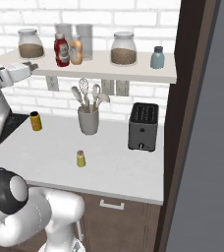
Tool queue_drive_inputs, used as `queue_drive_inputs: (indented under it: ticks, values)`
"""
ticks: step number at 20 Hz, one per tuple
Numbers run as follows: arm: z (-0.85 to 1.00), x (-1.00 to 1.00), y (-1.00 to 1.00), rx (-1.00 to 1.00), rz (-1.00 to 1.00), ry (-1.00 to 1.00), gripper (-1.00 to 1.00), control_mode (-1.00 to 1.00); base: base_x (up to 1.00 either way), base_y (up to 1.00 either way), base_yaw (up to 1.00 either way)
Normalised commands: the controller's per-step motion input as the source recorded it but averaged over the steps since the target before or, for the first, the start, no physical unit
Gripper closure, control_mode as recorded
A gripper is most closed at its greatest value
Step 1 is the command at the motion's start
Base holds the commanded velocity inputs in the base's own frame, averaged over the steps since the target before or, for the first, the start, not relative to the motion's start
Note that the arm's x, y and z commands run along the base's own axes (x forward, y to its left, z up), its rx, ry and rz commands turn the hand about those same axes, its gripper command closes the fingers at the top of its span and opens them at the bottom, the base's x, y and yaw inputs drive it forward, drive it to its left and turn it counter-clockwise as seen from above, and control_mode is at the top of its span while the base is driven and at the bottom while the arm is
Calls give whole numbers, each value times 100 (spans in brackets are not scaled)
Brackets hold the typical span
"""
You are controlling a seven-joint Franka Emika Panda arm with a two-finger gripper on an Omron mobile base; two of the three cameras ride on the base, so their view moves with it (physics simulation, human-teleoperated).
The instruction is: Put the shaker and condiment bottle from the counter next to their counterparts in the cabinet.
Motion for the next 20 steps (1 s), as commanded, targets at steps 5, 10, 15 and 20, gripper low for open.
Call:
queue_drive_inputs:
  ticks: [5, 10, 15, 20]
  values:
    - [-8, -100, -38, 17, -48, 0, -100, -100, 0, 0, 0]
    - [-55, -89, -65, 11, -29, -4, -100, -100, 0, 0, 0]
    - [-83, -83, -67, 10, -19, -9, -100, -100, 0, 0, 0]
    - [-96, -31, -35, 3, -4, -3, -100, -100, 0, 0, 0]
